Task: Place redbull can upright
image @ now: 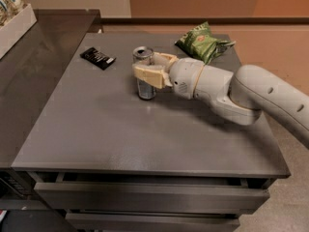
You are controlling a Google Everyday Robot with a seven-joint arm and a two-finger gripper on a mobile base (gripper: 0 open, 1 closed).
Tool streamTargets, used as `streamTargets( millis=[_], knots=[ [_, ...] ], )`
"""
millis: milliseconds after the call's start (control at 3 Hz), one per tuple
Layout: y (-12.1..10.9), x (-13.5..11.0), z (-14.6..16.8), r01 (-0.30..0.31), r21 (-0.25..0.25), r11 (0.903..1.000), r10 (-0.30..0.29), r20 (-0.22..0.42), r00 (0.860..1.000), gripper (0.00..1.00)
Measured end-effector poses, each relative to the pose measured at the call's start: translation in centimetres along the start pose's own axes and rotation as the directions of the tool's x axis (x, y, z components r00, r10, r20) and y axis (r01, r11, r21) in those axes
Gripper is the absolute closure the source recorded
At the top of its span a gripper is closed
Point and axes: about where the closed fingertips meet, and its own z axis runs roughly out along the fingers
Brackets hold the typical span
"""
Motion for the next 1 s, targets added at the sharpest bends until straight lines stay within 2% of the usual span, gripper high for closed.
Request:
streamTargets(
  millis=[333, 667, 1000],
  knots=[
    [0.18, -0.08, 0.18, 0.001, -0.004, 1.0, -0.001, 0.001, 1.0, 0.14],
    [0.35, -0.17, 0.36, 0.002, -0.008, 1.0, -0.002, 0.001, 1.0, 0.0],
    [0.36, -0.17, 0.36, 0.002, -0.008, 1.0, -0.002, 0.001, 1.0, 0.0]
  ],
)
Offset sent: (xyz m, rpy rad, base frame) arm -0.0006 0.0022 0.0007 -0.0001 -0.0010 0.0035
